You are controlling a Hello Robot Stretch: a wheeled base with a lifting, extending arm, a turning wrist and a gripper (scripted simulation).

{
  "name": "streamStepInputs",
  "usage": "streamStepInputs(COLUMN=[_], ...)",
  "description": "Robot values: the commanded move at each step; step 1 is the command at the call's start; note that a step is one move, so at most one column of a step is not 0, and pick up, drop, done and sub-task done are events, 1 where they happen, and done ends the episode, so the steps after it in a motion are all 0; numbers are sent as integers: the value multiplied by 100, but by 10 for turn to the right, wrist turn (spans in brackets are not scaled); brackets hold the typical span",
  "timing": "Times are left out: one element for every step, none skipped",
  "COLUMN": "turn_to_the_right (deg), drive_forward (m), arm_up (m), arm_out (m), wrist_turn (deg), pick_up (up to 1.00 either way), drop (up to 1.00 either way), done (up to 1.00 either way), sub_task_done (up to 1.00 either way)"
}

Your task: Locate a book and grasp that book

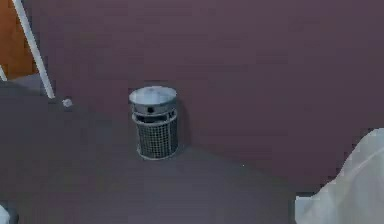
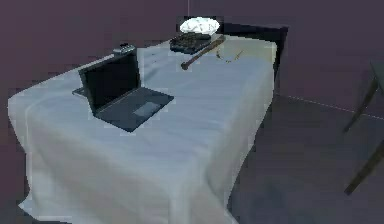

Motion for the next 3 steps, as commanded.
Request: streamStepInputs(turn_to_the_right=[-450, -270, 0], drive_forward=[0, 0, 20], arm_up=[0, 0, 0], arm_out=[0, 0, 0], wrist_turn=[0, 0, 0], pick_up=[0, 0, 0], drop=[0, 0, 0], done=[0, 0, 0], sub_task_done=[0, 0, 0])
